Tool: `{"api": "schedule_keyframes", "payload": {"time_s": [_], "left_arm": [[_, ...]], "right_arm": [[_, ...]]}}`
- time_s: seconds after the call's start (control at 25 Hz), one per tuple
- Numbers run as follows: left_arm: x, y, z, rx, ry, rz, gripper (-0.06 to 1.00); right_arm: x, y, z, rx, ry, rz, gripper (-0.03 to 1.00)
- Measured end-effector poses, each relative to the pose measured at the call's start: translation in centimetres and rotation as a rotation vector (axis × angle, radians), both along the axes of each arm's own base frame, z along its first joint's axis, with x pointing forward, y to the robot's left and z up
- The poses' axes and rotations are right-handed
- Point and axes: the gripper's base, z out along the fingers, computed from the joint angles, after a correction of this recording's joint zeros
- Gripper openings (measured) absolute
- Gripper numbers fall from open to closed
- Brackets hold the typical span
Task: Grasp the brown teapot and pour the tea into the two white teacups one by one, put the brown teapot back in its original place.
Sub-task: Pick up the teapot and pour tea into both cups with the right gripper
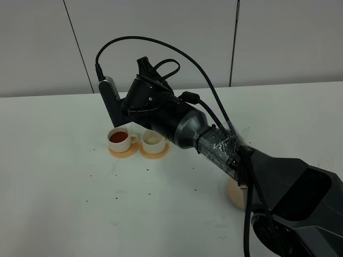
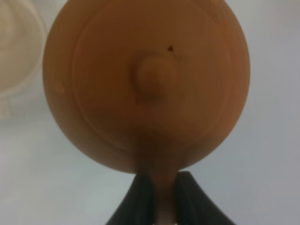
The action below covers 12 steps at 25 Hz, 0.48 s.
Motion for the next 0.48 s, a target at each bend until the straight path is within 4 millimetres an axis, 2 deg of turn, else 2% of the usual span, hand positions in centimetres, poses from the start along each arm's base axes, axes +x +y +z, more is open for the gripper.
{"api": "schedule_keyframes", "payload": {"time_s": [0.48], "left_arm": [[0.0, 0.0, 0.0, 0.0, 0.0, 0.0, 0.23]], "right_arm": [[-0.5, 0.0, 1.3, 0.053, 0.038, 0.006, 0.1]]}}
